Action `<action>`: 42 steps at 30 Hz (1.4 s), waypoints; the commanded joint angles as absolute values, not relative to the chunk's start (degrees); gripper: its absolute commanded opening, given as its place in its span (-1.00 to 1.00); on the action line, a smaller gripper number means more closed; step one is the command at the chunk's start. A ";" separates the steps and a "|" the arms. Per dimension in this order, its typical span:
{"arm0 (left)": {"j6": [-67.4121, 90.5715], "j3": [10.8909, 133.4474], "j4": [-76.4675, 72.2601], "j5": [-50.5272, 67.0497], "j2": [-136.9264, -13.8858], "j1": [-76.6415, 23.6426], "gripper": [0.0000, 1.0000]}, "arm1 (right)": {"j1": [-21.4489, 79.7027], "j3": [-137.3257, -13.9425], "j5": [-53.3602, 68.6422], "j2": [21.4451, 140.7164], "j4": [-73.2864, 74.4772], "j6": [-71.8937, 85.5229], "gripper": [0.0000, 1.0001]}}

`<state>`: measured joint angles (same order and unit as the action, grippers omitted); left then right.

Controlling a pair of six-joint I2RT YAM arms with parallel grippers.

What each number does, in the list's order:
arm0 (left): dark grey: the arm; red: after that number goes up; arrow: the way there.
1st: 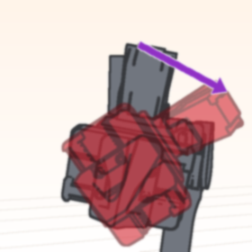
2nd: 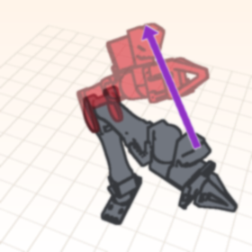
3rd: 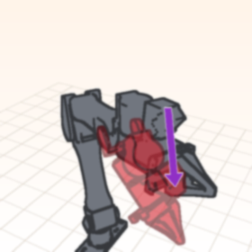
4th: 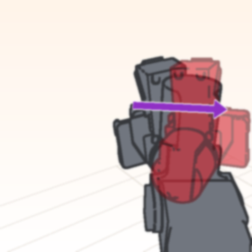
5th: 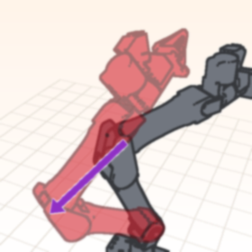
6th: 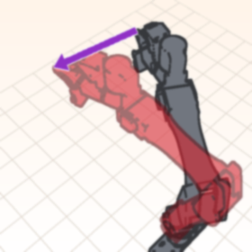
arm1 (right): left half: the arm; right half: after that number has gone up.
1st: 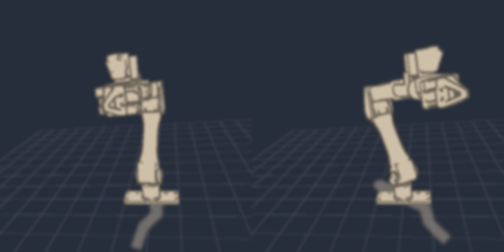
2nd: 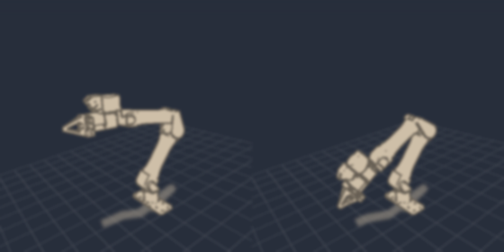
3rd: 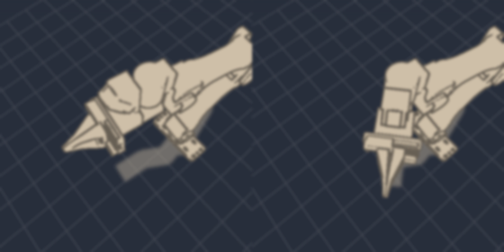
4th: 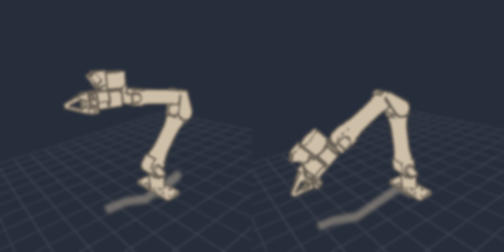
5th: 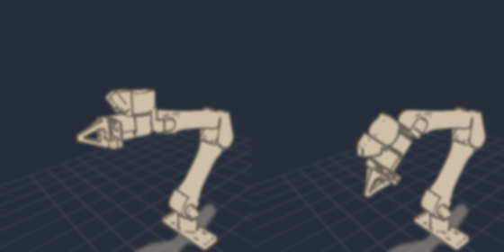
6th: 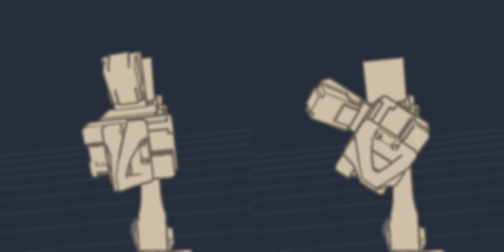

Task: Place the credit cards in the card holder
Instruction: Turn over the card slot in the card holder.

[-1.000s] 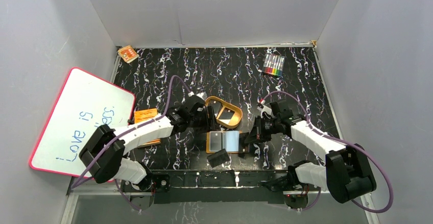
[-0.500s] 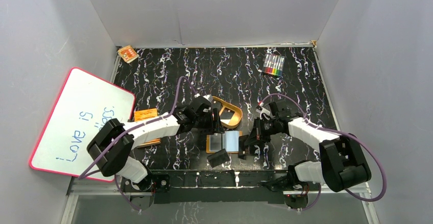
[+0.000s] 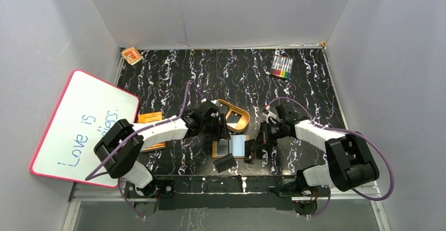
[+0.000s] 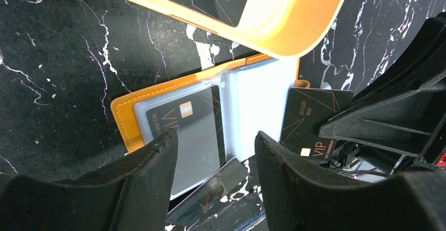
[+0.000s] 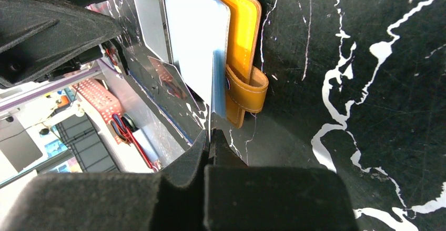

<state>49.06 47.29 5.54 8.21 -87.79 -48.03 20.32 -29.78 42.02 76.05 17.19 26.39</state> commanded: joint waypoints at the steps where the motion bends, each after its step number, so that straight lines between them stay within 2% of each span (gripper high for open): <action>1: 48.66 47.07 5.21 9.22 -88.36 -48.25 0.09 | 20.27 -29.30 43.79 76.91 15.06 26.23 -1.00; 10: 47.94 48.03 4.95 10.59 -90.66 -48.20 0.24 | 20.68 -29.00 44.13 79.18 13.36 27.08 -1.00; 29: 45.74 50.55 5.75 12.80 -97.88 -49.07 0.24 | 24.78 -30.64 43.42 84.33 8.08 30.67 -1.00; 33: 44.73 51.83 7.38 12.07 -99.68 -49.60 0.15 | 24.82 -30.76 43.00 84.16 8.29 30.61 -1.00; 42: 43.43 53.49 9.66 9.58 -102.13 -50.34 -0.36 | 24.79 -30.70 42.80 83.21 8.70 30.50 -1.00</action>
